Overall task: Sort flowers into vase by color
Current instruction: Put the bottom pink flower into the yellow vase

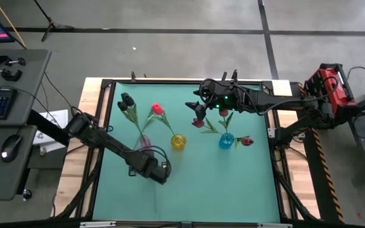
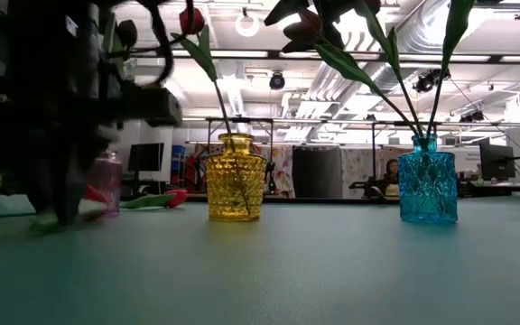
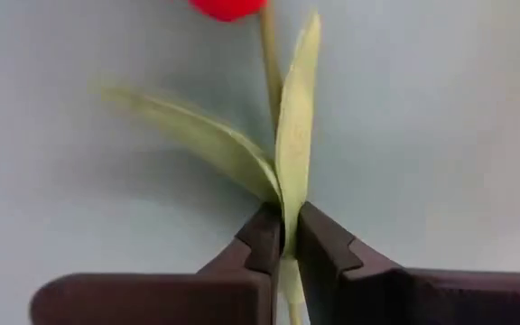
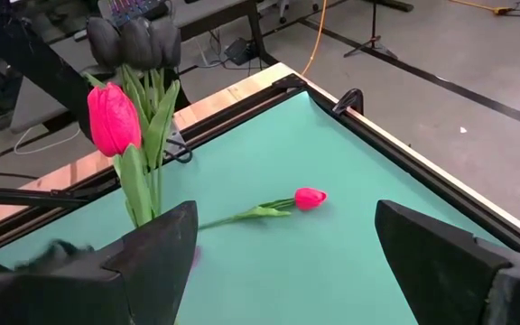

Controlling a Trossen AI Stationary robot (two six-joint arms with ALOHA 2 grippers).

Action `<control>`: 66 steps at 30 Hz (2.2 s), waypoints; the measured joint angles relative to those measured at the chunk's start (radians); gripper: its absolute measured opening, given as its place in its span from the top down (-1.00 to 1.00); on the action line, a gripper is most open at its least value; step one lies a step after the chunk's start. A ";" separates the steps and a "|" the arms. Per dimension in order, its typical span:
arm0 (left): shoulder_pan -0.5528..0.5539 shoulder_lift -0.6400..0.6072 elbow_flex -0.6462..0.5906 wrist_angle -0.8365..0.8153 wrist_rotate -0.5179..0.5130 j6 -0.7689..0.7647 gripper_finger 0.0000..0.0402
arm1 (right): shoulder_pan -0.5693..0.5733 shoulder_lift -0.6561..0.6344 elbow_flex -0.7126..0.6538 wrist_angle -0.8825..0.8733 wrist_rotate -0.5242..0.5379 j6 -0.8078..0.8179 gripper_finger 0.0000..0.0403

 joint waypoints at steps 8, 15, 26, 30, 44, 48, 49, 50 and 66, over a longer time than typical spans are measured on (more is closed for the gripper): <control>-0.096 -0.247 0.071 -0.159 -0.286 0.153 0.98 | 0.000 0.000 0.000 0.017 -0.001 0.000 -0.61; -0.155 -0.503 0.140 -0.057 -0.687 0.726 1.00 | 0.000 -0.037 0.000 0.158 -0.073 0.013 -0.61; 0.022 -0.620 0.152 0.452 -0.811 1.690 1.00 | -0.005 -0.098 0.000 0.359 -0.062 0.034 -0.61; 0.111 -0.563 0.140 0.583 -0.801 1.863 1.00 | -0.005 -0.104 0.000 0.401 -0.062 0.034 -0.61; 0.205 -0.386 0.074 0.915 -0.786 1.928 1.00 | -0.005 -0.151 0.000 0.415 -0.063 -0.001 -0.61; 0.206 -0.388 0.074 0.853 -0.831 1.915 1.00 | -0.005 -0.160 0.000 0.408 -0.063 -0.019 -0.61; 0.206 -0.387 0.074 0.838 -0.833 1.900 1.00 | -0.005 -0.163 0.000 0.407 -0.063 -0.026 -0.61; 0.206 -0.384 0.074 0.824 -0.835 1.889 1.00 | -0.005 -0.166 0.000 0.403 -0.063 -0.028 -0.61; 0.205 -0.271 0.074 0.802 -0.875 1.779 1.00 | -0.004 -0.176 0.000 0.405 -0.063 -0.023 -0.61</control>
